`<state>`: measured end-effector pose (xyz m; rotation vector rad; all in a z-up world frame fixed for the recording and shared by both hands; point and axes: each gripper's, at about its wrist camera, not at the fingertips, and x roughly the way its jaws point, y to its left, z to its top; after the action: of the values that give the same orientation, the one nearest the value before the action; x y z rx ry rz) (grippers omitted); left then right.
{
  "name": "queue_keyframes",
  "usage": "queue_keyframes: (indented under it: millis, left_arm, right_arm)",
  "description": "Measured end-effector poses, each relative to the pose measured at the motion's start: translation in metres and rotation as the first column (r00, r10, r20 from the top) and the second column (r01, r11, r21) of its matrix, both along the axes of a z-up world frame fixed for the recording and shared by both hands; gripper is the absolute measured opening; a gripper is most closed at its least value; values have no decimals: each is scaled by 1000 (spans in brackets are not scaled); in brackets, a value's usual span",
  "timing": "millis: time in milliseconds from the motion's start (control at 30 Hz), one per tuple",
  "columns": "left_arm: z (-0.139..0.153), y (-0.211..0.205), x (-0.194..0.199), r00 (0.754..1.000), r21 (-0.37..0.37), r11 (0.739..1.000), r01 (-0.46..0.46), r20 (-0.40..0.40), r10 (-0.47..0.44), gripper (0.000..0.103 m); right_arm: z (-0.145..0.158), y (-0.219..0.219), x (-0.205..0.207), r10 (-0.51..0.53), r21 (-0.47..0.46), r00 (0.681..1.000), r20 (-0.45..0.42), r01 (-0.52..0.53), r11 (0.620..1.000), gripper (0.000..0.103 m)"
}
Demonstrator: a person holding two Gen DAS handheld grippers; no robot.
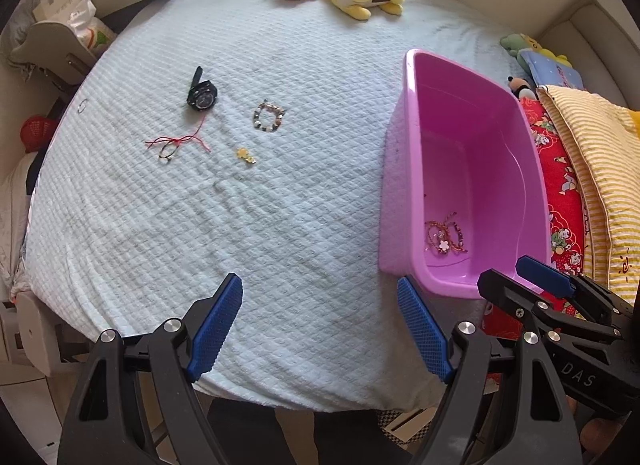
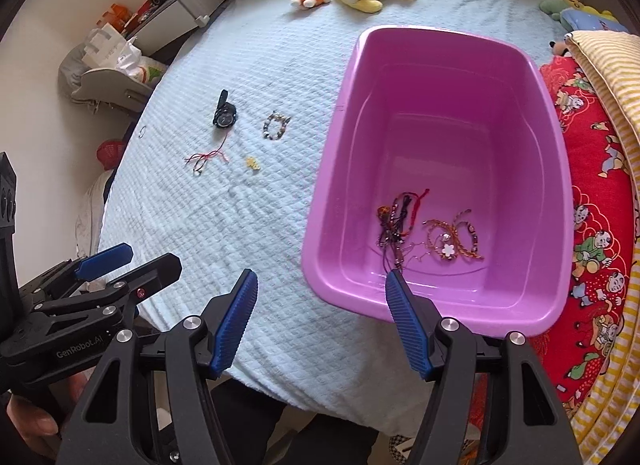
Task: Organize jewelry
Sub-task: 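Withdraw both open tools from the tub back over the bed, then move left tool to red-string rainbow bracelet while right tool approaches yellow flower charm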
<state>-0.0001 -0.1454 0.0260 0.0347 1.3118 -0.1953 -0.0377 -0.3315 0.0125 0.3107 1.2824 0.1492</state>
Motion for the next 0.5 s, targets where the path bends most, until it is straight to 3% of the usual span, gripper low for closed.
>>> queue_keyframes:
  millis: [233, 500]
  left_arm:
    - [2, 73, -6, 999, -19, 1000, -21, 30, 22, 79]
    - [2, 177, -3, 997, -32, 999, 24, 74, -22, 79]
  right_arm:
    - [-3, 71, -1, 35, -20, 999, -2, -36, 999, 64]
    - [1, 168, -3, -31, -34, 999, 8, 32, 999, 64]
